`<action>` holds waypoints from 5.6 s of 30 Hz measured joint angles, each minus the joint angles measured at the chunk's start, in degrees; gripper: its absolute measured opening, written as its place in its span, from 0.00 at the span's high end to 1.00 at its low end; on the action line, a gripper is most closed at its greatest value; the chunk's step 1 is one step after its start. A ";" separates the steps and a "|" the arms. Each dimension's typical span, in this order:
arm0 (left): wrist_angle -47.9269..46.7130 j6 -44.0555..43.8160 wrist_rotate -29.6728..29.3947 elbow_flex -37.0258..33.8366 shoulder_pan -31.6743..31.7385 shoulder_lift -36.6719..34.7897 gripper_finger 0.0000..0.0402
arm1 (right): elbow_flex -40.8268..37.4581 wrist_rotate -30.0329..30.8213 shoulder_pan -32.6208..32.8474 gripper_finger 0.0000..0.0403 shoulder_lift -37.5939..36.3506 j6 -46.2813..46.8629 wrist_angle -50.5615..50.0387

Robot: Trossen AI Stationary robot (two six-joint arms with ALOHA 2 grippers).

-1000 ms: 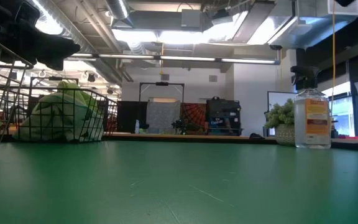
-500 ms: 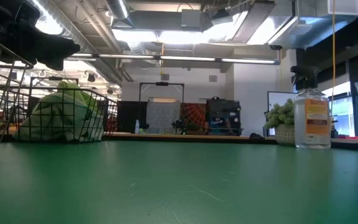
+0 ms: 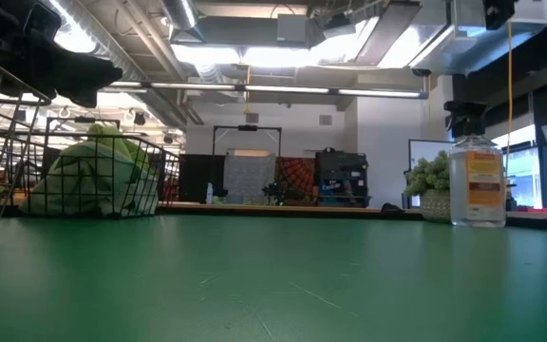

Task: Sort microfiber towel by color & place in baskets
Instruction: Return to Home Position

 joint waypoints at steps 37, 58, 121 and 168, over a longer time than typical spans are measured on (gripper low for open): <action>0.04 0.04 -0.04 -0.01 0.00 0.00 0.76 | -30.22 -13.89 -15.44 0.65 -22.58 1.06 13.10; 0.04 0.00 -0.08 -0.01 0.00 0.02 0.76 | -36.68 -7.93 -15.44 0.65 -22.60 -6.66 23.70; 0.04 2.14 -0.24 -0.02 0.00 0.01 0.75 | -36.64 -6.01 -15.44 0.65 -22.14 -8.32 19.82; 0.04 2.11 -0.22 -0.01 0.00 0.01 0.75 | -36.65 -6.04 -15.44 0.65 -22.14 -8.34 19.82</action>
